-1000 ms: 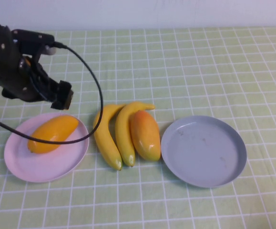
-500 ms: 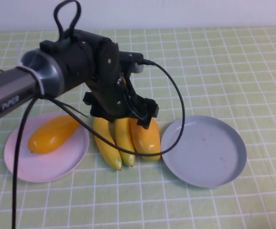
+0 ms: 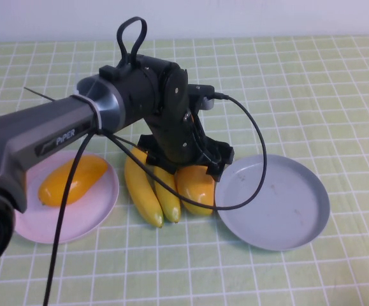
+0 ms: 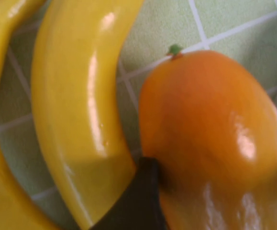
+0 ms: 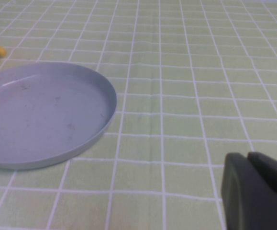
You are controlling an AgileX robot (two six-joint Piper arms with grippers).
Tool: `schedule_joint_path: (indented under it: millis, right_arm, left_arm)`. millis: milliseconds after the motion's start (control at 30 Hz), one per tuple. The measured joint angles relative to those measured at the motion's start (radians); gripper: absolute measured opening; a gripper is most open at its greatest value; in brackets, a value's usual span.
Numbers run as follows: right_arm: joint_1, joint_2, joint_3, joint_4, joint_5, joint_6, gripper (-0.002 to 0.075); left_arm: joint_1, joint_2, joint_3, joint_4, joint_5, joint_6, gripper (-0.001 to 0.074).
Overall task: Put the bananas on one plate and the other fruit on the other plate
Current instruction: Put one type of fruit in the left plate
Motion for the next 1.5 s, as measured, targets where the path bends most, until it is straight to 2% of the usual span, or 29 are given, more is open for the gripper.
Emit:
schedule_joint_path:
  millis: [500,567,700,867,1000,1167,1267,1400,1500]
  right_arm:
    - [0.000,0.000,0.000,0.000,0.000,0.000,-0.0015]
    - [0.000,0.000,0.000,0.000,0.000,0.000,-0.0015]
    - [0.000,0.000,0.000,0.000,0.000,0.000,-0.0015]
    - [0.000,0.000,0.000,0.000,0.000,0.000,-0.0015]
    - [0.000,0.000,0.000,0.000,0.000,0.000,-0.0015]
    - [0.000,0.000,0.000,0.000,0.000,0.000,-0.0015]
    - [0.000,0.000,0.000,0.000,0.000,0.000,-0.0015]
    - [0.000,0.000,0.000,0.000,0.000,0.000,-0.0015]
    - [0.000,0.000,0.000,0.000,0.000,0.000,-0.0015]
  left_arm:
    - [0.000,0.045,-0.005,-0.003,-0.013,0.000,0.0668]
    - [0.000,0.045,-0.005,-0.003,-0.015,0.000,0.0645]
    - [0.000,0.045,-0.007,-0.003,-0.015,0.000,0.0526]
    - [0.000,0.045,-0.009,-0.003,-0.013,0.009,0.0528]
    - [0.000,0.045,-0.068,-0.003,0.057,0.030,0.0528]
    - [0.000,0.045,-0.258,0.018,0.260,0.110,0.0528]
    - [0.000,0.035,-0.337,0.040,0.294,0.194,0.0528]
    - [0.000,-0.026,-0.331,0.063,0.313,0.249,0.0528]
    - [0.000,-0.112,-0.260,0.118,0.315,0.258,0.0527]
